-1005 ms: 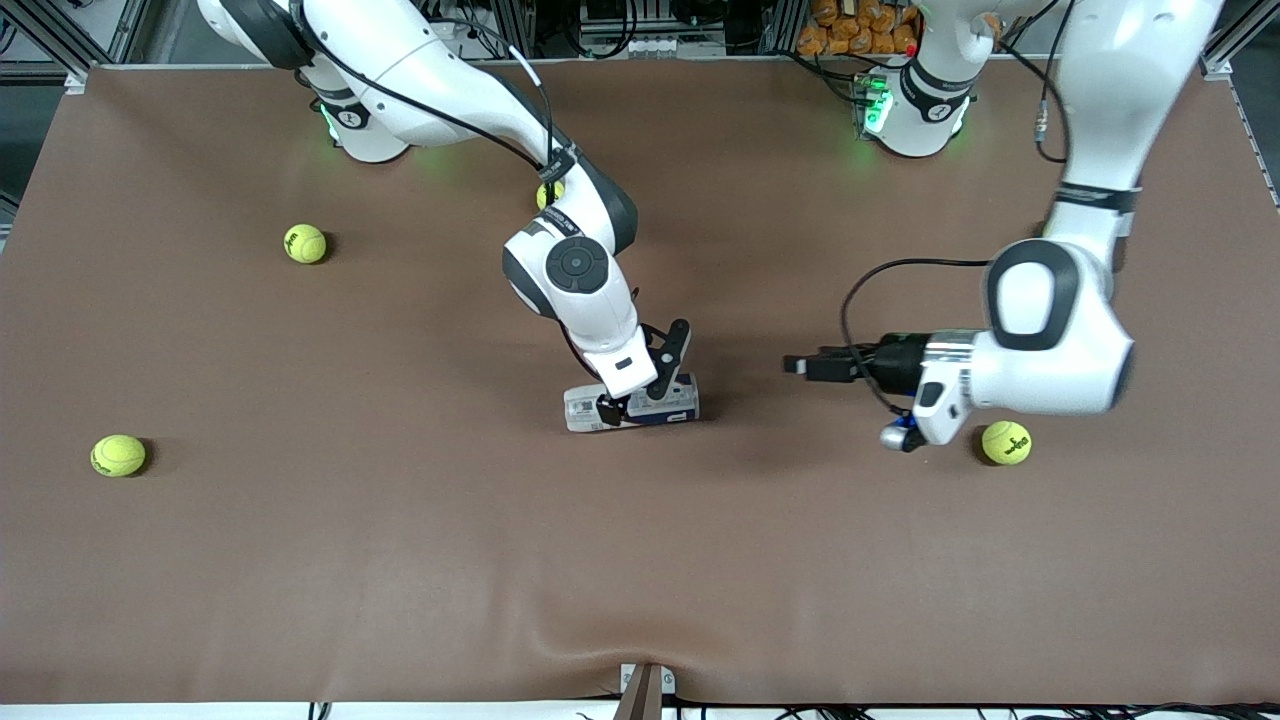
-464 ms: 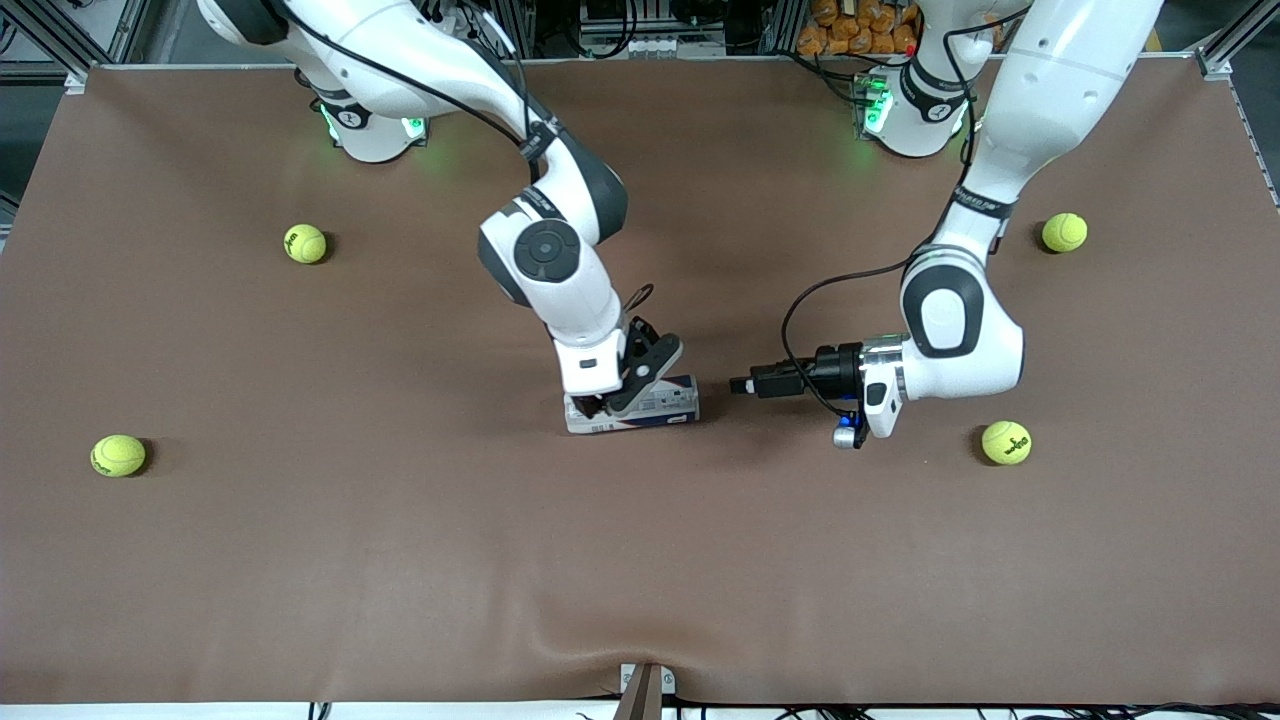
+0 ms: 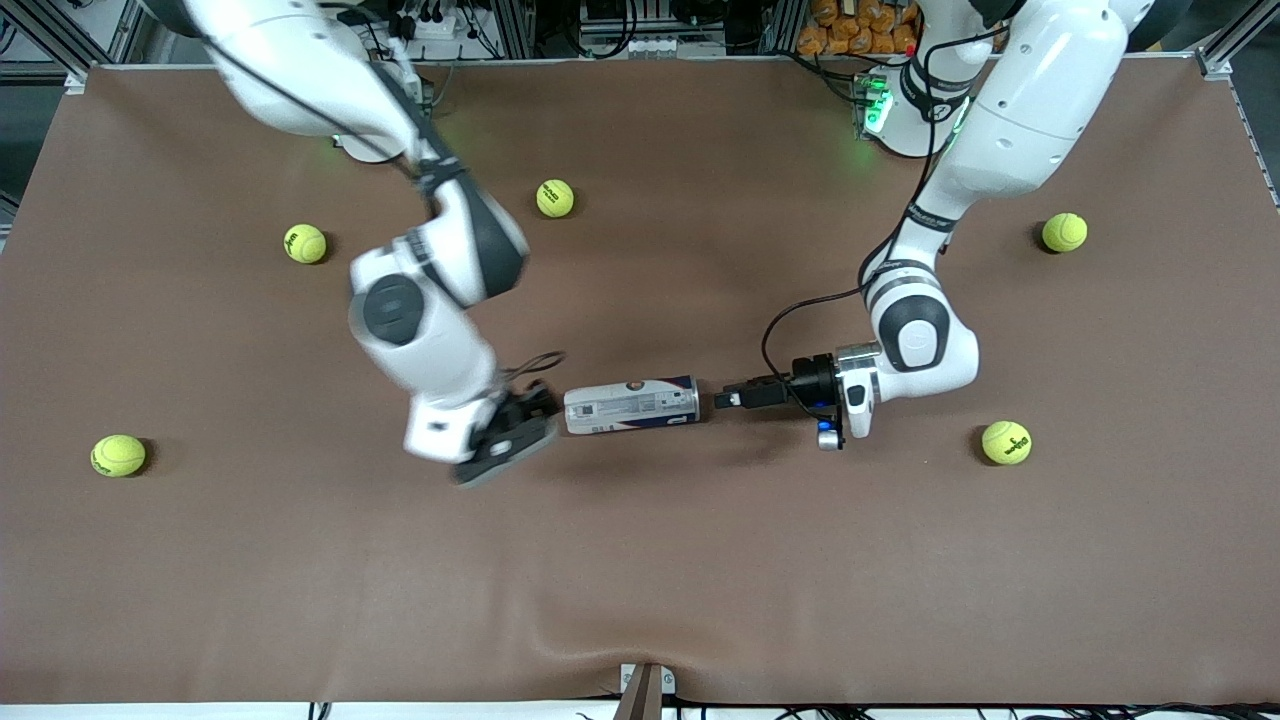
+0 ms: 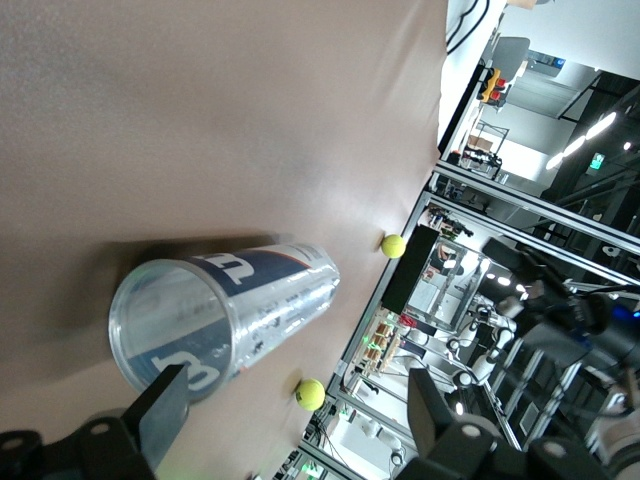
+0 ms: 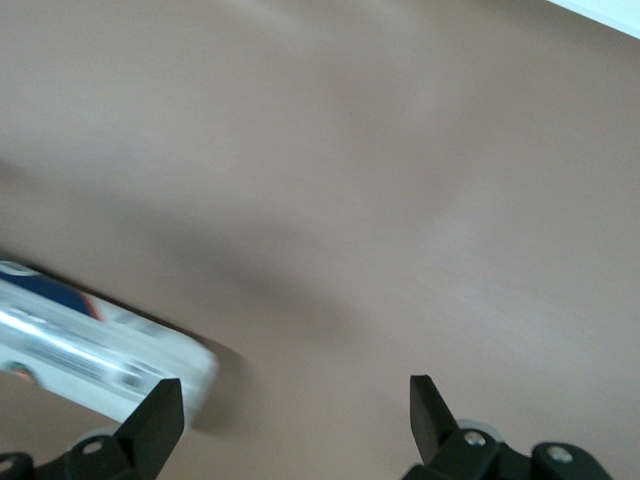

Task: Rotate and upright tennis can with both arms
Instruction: 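Grasp the can lid with the left gripper while the right gripper withdraws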

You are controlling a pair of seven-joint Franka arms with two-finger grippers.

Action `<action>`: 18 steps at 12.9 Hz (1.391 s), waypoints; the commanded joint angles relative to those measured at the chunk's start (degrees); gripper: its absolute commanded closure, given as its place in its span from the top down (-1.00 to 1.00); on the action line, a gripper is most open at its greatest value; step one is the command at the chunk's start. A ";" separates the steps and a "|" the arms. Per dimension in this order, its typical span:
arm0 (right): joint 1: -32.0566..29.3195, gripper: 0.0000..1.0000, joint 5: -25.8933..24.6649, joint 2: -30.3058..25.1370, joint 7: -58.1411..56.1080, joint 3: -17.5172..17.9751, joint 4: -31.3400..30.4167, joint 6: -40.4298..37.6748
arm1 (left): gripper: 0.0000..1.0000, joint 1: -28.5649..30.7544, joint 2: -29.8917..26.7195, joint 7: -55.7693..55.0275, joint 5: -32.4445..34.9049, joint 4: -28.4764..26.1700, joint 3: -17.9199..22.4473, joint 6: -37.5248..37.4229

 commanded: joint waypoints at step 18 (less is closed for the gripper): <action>-21.93 1.00 -0.36 -33.23 0.83 -2.39 -3.33 -43.57 | -1.00 -7.52 4.50 3.10 -3.14 12.80 0.55 13.80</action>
